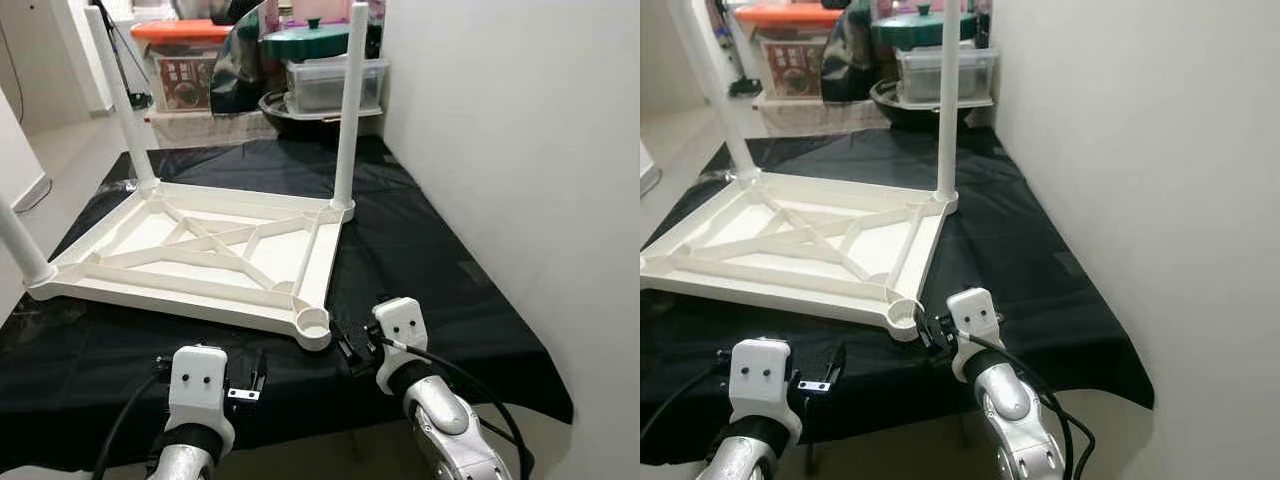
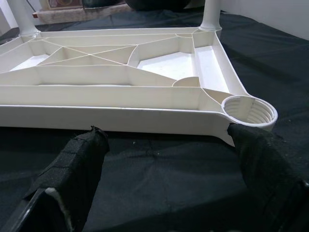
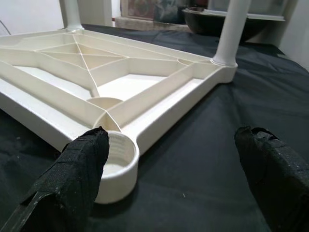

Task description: Building children table

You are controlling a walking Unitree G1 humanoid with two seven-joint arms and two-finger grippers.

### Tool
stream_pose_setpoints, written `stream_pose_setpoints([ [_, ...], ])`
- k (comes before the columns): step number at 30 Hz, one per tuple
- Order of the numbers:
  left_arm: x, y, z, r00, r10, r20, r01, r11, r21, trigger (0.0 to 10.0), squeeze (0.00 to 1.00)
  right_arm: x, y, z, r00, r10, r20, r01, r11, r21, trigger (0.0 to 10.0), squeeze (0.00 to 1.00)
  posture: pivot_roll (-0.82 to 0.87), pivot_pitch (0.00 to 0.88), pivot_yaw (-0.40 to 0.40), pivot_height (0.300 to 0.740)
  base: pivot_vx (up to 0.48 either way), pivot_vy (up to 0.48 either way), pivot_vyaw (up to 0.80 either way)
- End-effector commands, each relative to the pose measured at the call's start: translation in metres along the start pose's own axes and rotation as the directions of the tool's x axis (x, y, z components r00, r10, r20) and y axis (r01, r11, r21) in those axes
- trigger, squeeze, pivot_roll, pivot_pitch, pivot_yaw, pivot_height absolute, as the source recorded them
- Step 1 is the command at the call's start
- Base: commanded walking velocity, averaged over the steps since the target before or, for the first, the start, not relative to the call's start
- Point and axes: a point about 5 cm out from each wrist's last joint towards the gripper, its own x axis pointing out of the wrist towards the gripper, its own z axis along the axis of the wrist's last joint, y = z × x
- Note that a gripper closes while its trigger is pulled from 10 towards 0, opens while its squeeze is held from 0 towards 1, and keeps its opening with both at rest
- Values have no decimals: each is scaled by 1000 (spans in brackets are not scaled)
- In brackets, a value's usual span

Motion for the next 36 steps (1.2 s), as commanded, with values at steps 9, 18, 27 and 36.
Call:
stream_pose_setpoints([
  [9, 2, 2, -6, 1000, 9, -14, -9, 1000, 8, 10000, 0, 2, 3, -1, 1000, 6, -6, -6, 1000, 4, 10000, 0, -11, 0, 2, 740, 0, 0, 0],
  [18, -2, 0, -9, 1000, 13, -18, -12, 1000, 8, 10000, 0, 0, 2, -2, 1000, 5, -4, -5, 1000, 6, 10000, 0, -11, 0, 0, 740, 0, 0, 0],
  [27, -2, 1, -10, 1000, 15, -21, -15, 1000, 7, 10000, 0, 0, 2, -1, 1000, 4, -1, -4, 1000, 6, 10000, 0, -11, 0, 0, 740, 0, 0, 0],
  [36, -1, 1, -11, 1000, 20, -24, -20, 1000, 6, 10000, 0, 1, 2, -1, 1000, 5, 0, -5, 1000, 6, 10000, 0, -11, 0, 0, 740, 0, 0, 0],
])
